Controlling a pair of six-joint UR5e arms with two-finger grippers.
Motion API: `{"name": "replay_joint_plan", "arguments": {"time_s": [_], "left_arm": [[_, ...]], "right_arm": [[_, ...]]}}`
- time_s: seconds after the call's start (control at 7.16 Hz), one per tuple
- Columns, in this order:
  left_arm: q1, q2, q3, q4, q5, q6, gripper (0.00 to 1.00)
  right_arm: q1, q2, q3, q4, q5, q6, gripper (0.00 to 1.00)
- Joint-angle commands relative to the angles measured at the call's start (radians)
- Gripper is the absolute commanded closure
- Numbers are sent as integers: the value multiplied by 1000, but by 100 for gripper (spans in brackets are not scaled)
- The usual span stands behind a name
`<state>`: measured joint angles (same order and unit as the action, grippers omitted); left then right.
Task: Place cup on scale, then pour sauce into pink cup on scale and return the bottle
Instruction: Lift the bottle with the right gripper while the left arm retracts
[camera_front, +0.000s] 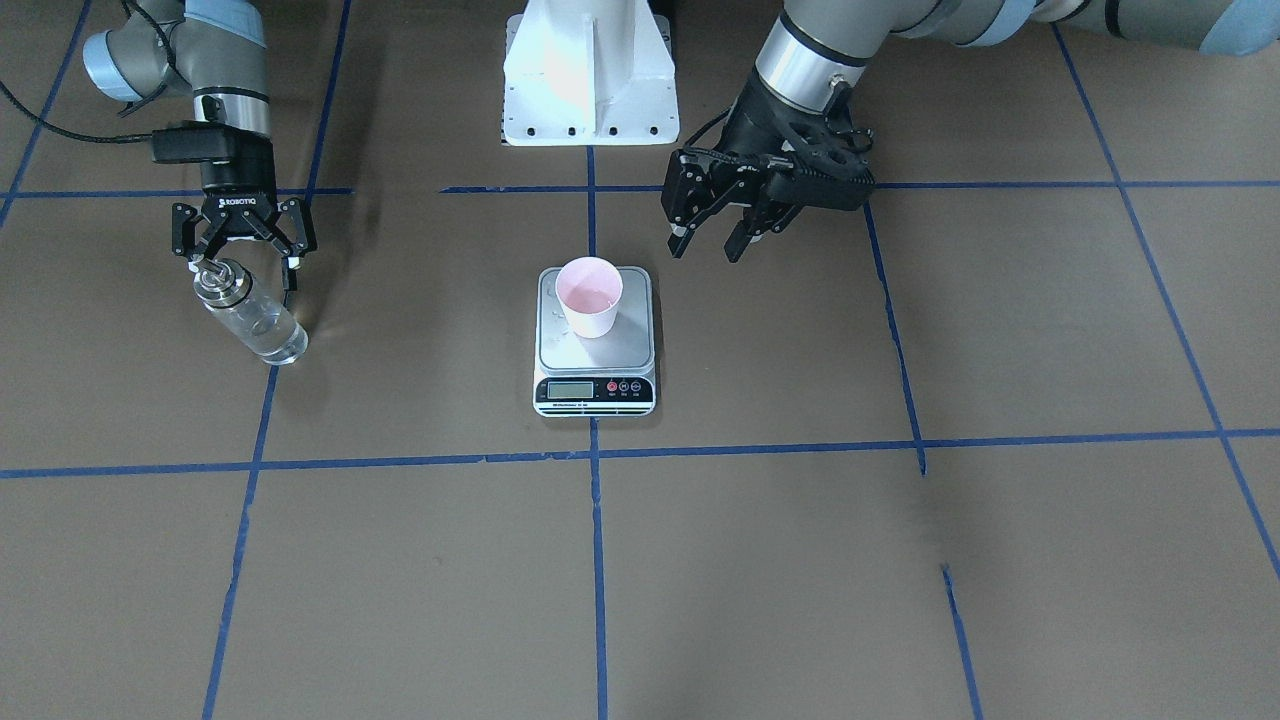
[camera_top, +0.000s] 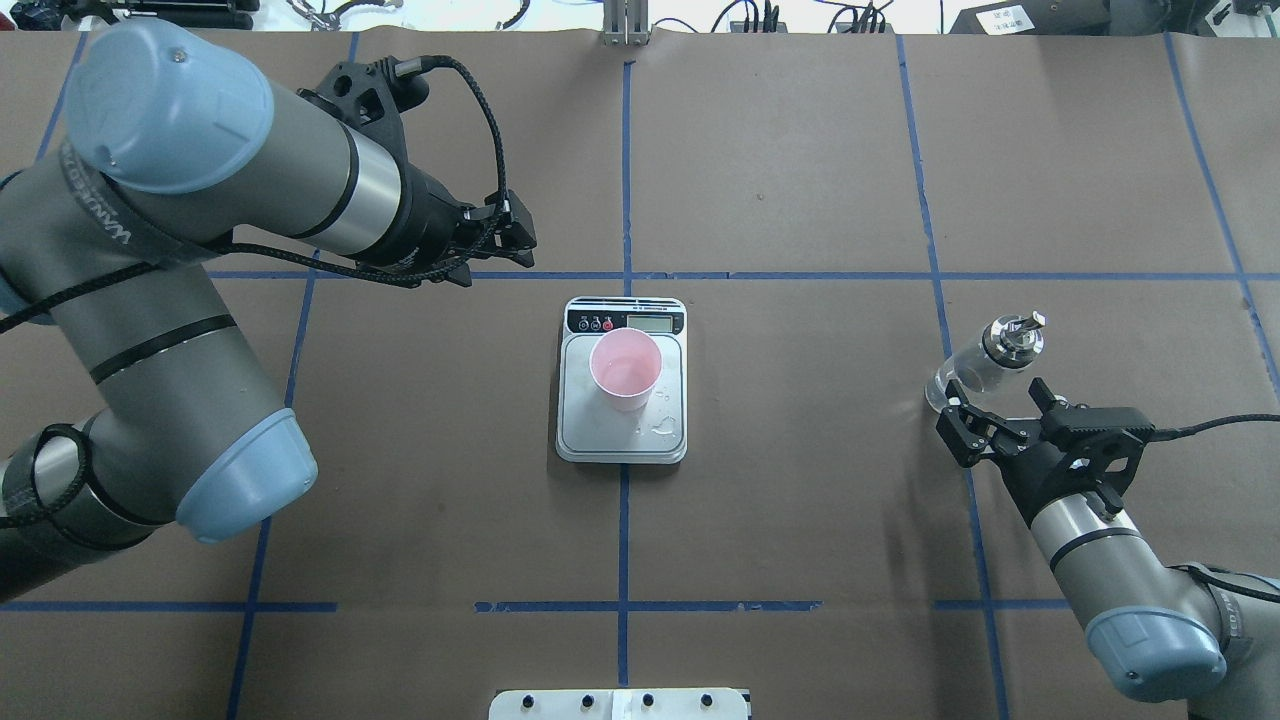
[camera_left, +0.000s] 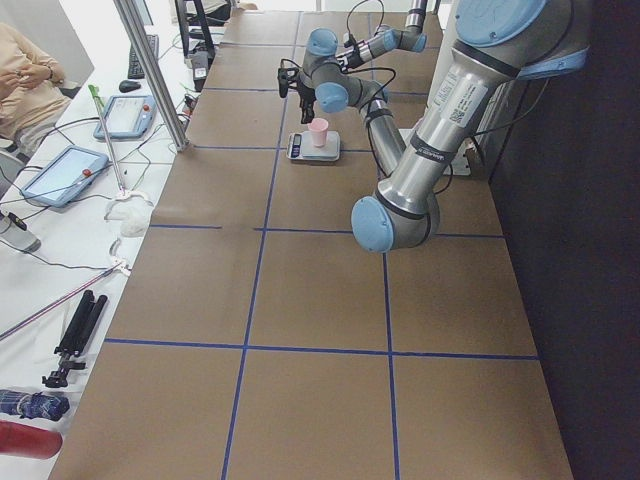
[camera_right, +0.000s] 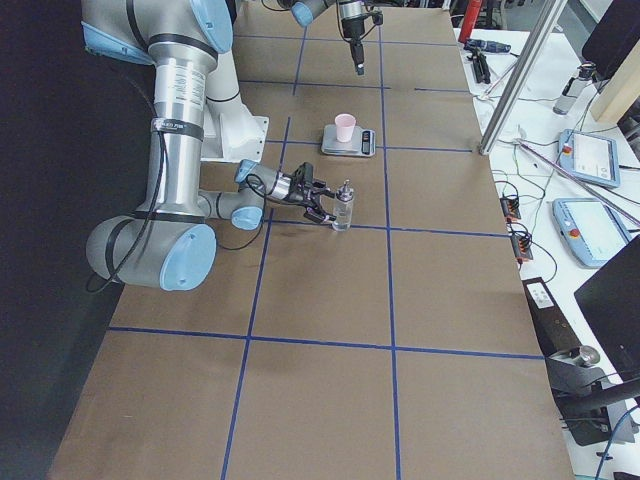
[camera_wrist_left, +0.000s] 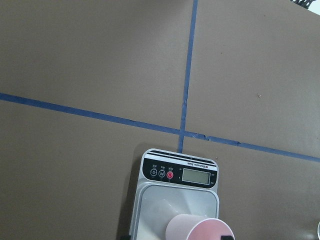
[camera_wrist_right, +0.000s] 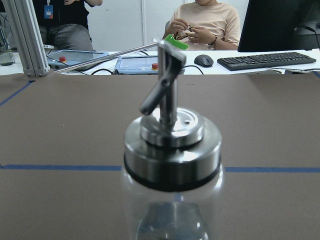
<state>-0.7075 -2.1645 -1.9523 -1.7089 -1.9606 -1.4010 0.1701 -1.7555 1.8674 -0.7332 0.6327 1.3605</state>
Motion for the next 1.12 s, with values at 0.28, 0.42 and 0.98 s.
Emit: {"name": "replay_joint_plan", "arguments": {"time_s": [0.28,0.42,0.98], "left_arm": [[-93,86,-8,12,-1,212,32],[-139,132,-17,14,-4,332,32],[-291,335,-54,12,-7,739,32]], "right_arm": [[11,34,-28,-9,2,0,1],[15,34,-30,-8,5,-1,1],[34,74,-86,-5,13,-4,1]]}}
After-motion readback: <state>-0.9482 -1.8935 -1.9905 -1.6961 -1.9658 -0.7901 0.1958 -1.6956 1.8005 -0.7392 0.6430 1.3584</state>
